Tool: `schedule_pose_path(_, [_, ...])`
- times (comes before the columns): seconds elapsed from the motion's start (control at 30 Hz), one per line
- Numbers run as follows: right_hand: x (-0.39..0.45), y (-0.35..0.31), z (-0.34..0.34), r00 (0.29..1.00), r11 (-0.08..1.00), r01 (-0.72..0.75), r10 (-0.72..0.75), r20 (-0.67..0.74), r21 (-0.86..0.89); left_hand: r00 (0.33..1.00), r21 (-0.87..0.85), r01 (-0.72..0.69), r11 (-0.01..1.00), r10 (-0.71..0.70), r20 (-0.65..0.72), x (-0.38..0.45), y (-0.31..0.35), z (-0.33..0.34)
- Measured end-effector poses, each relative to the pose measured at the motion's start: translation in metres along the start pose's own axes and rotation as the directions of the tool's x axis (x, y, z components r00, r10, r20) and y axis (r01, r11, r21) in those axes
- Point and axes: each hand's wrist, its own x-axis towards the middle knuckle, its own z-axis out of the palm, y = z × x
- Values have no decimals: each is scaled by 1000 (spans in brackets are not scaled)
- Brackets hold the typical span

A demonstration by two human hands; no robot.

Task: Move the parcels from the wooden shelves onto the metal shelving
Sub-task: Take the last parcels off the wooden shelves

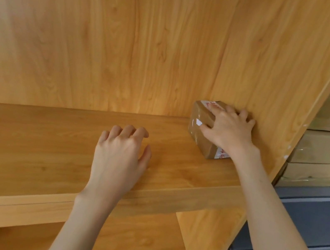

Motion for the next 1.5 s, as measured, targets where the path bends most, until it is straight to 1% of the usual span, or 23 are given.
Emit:
schedule_pose_path(0.07, [-3,3,-1,1000,997,-7,7,3,77,999,-91,20,996,-17,35,2,1,-2])
schedule_pose_path(0.13, [-9,5,-5,1000,983,8,-7,-7,182,993,-244,94,965,-73,95,6,4,-7])
schedule_pose_path(0.2, [-17,5,-11,999,951,40,-32,-31,306,982,-391,163,906,-109,157,10,8,-10])
schedule_pose_path(0.27, [-26,2,-16,996,895,87,-66,-65,438,975,-518,188,834,-94,203,13,13,-13])
schedule_pose_path(0.33, [-35,-2,-23,987,813,162,-120,-111,560,962,-606,218,765,-64,264,16,18,-16])
schedule_pose_path(0.4, [-45,-8,-30,974,748,225,-171,-147,625,949,-635,240,734,-40,313,20,22,-17])
schedule_pose_path(0.47, [-54,-15,-36,961,704,275,-215,-173,655,945,-644,233,729,-15,326,23,23,-18])
schedule_pose_path(0.57, [-64,-26,-40,947,685,319,-250,-200,655,946,-652,225,724,-2,325,24,20,-20])
schedule_pose_path(0.67, [-68,-34,-40,942,708,336,-264,-208,621,943,-645,254,721,-36,331,20,18,-22])
schedule_pose_path(0.73, [-70,-36,-41,940,701,339,-282,-193,627,941,-646,286,708,-83,327,16,19,-24])
schedule_pose_path(0.8, [-71,-34,-44,936,670,344,-303,-181,658,933,-665,338,666,-143,330,16,16,-23])
schedule_pose_path(0.83, [-72,-33,-47,934,637,345,-310,-180,690,920,-686,381,620,-181,347,18,14,-24])
schedule_pose_path(0.87, [-74,-32,-50,932,598,345,-311,-188,723,899,-716,437,545,-226,376,21,11,-26])
schedule_pose_path(0.93, [-77,-32,-53,929,523,353,-297,-222,776,837,-776,541,324,-296,460,28,3,-32])
schedule_pose_path(0.97, [-78,-33,-53,929,495,352,-288,-232,794,805,-789,578,208,-305,509,32,0,-38])
schedule_pose_path(1.0, [-78,-35,-53,930,475,346,-286,-230,809,777,-787,607,114,-293,557,35,-2,-43])
schedule_pose_path(1.03, [-79,-36,-51,930,460,337,-296,-216,821,757,-777,627,47,-272,595,38,-5,-49])
schedule_pose_path(1.17, [-77,-40,-41,912,417,308,-385,-141,855,695,-715,680,-161,-168,699,42,-10,-64])
schedule_pose_path(1.23, [-74,-42,-36,902,417,305,-415,-119,856,649,-651,721,-238,-97,754,41,-14,-65])
schedule_pose_path(1.3, [-68,-42,-32,893,419,307,-436,-106,855,599,-577,765,-286,-12,801,39,-18,-64])
schedule_pose_path(1.4, [-58,-38,-27,871,404,319,-481,-98,858,541,-494,815,-303,93,836,36,-22,-61])
schedule_pose_path(1.5, [-50,-35,-22,845,373,315,-529,-79,873,529,-468,832,-298,169,832,34,-25,-58])
